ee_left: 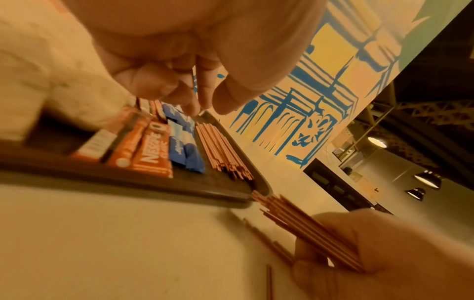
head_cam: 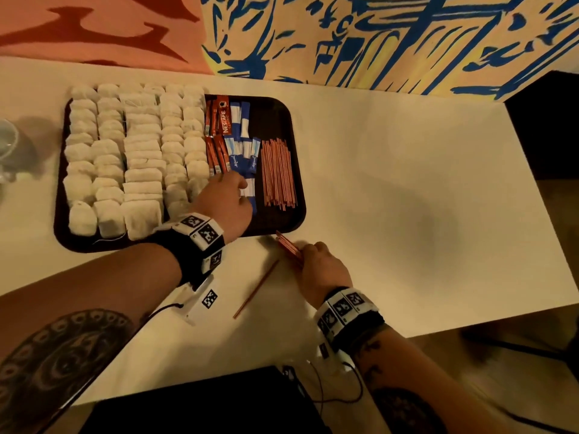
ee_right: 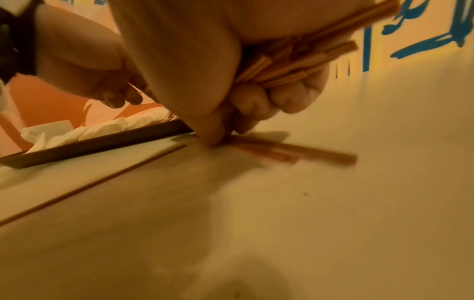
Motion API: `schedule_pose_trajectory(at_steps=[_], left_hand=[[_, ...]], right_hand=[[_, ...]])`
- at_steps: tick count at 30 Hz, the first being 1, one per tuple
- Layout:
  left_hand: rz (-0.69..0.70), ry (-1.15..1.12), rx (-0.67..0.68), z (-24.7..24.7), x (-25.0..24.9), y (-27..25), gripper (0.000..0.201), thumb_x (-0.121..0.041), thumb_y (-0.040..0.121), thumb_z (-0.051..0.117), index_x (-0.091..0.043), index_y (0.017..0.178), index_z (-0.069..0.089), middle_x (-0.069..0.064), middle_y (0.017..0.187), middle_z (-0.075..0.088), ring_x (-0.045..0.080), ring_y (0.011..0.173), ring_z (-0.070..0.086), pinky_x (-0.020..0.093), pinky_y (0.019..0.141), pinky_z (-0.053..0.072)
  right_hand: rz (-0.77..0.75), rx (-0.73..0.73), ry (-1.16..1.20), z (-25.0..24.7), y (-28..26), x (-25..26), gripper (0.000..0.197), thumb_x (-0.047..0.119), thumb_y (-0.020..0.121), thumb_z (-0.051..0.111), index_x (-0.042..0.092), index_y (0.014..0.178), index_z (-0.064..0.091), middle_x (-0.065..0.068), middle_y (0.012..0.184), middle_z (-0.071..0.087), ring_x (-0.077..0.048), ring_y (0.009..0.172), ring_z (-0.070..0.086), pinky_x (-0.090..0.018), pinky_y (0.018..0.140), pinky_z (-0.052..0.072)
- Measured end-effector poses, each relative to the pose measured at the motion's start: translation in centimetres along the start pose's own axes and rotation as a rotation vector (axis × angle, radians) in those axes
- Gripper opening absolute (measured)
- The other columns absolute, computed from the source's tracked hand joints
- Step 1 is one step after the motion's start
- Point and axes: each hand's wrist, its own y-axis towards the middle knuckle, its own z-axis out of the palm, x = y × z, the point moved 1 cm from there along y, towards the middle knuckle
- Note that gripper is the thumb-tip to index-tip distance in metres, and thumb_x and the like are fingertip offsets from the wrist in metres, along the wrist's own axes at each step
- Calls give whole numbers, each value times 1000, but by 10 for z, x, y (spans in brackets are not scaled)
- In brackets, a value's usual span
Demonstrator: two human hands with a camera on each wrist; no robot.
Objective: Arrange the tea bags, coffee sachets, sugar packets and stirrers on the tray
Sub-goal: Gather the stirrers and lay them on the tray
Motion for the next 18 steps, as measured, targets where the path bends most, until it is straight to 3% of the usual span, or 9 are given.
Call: schedule_pose_trajectory(at_steps=[3, 7, 13, 16, 18], left_hand=[[43, -16, -4, -8, 21, -17, 29, -15, 92, 55, -17, 121, 55, 3, 115, 58, 20, 96, 58, 33, 84, 49], [77, -23, 19, -18, 44, -34, 26, -15, 92, 55, -20, 117, 57, 0, 112, 58, 19, 98, 59, 35, 86, 50], [150, -52, 118, -21, 59, -55, 22, -17, 95, 52, -21, 116, 57, -1, 112, 62, 16, 98, 60, 31, 87, 50], [202, -43, 204, -13, 66, -65, 19, -20, 98, 49, -23, 114, 58, -4, 118, 62, 14, 106, 60, 28, 89, 47], [204, 2, 257, -8, 71, -70, 18, -23, 99, 47, -27, 112, 59, -7, 116, 61, 14, 104, 60, 28, 86, 47]], right_hand=[[9, 72, -105, -3, -1, 2, 32, 34, 99, 47, 13, 122, 54, -8, 117, 53, -31, 100, 63, -36, 79, 47], [23, 133, -160, -5, -5, 1, 39, 39, 93, 57, 14, 123, 54, -8, 118, 55, -31, 103, 62, -37, 84, 51], [64, 41, -130, -4, -12, 10, 31, 41, 95, 52, 18, 116, 53, -4, 113, 57, -29, 95, 62, -35, 77, 47], [95, -65, -12, -10, -16, 9, 20, 39, 98, 50, 21, 102, 42, 0, 87, 57, -26, 76, 56, -33, 69, 42], [138, -136, 102, -11, -19, 7, 17, 32, 98, 50, 20, 103, 39, 1, 76, 54, -25, 68, 55, -32, 62, 41]])
